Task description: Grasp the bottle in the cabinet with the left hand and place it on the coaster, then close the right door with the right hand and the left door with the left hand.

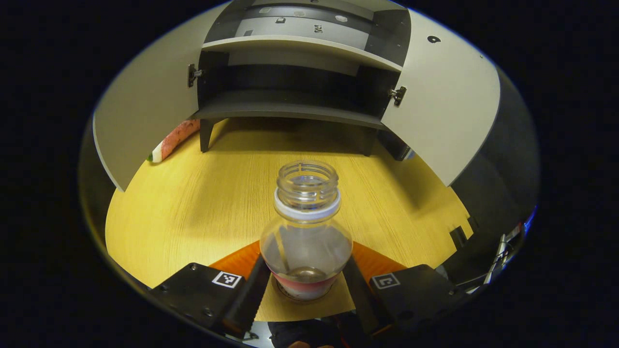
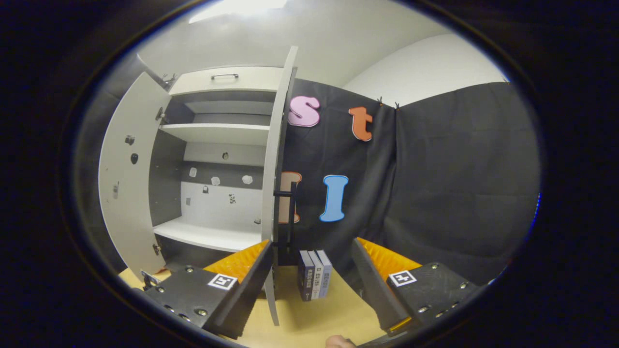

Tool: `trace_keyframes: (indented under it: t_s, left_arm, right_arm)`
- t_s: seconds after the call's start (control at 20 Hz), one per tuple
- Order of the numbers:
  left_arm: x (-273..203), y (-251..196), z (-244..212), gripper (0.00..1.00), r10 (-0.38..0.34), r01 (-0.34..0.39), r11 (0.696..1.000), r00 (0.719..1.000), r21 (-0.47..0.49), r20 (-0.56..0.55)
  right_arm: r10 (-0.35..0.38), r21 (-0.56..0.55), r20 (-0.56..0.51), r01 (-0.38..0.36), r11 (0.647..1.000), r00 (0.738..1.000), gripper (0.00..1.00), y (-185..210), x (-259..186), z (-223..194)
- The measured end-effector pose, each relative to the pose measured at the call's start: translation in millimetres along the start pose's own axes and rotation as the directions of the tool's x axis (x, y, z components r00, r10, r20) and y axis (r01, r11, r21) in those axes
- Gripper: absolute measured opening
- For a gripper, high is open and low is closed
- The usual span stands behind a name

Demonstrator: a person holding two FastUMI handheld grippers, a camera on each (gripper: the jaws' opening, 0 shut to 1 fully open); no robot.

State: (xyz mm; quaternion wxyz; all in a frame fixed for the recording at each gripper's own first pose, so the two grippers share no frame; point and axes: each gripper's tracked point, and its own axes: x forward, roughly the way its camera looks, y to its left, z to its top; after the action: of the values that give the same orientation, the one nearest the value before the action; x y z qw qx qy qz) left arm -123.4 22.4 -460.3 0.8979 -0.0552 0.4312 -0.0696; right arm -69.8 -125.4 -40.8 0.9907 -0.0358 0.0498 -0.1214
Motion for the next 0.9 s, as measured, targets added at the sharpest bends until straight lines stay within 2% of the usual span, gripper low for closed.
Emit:
trace_keyframes:
  t_s: [0.45, 0.5, 0.55, 0.9]
  left_arm:
    - [-9.8, -10.1, -5.0, 0.83, 0.014, -0.013, 0.998, 1.000, 0.065, -0.011]
    - [-11.8, -11.2, -5.1, 0.83, 0.017, -0.016, 0.997, 1.000, 0.081, -0.013]
    - [-14.4, -12.6, -4.5, 0.83, 0.018, -0.017, 0.995, 1.000, 0.099, -0.013]
    - [-34.1, -22.7, 15.4, 0.83, 0.010, -0.015, 0.988, 0.999, 0.156, 0.031]
  right_arm:
    - [0.006, -0.002, -0.005, -0.006, 1.000, 1.000, 0.98, -4.1, 1.2, -0.8]
    - [0.012, -0.002, -0.004, -0.012, 1.000, 1.000, 0.94, -2.3, 2.7, -0.3]
    - [0.020, -0.003, -0.005, -0.020, 1.000, 1.000, 0.98, -0.8, 3.4, -0.7]
    - [0.061, 0.000, -0.010, -0.061, 0.998, 0.998, 0.98, 13.1, 11.1, -5.8]
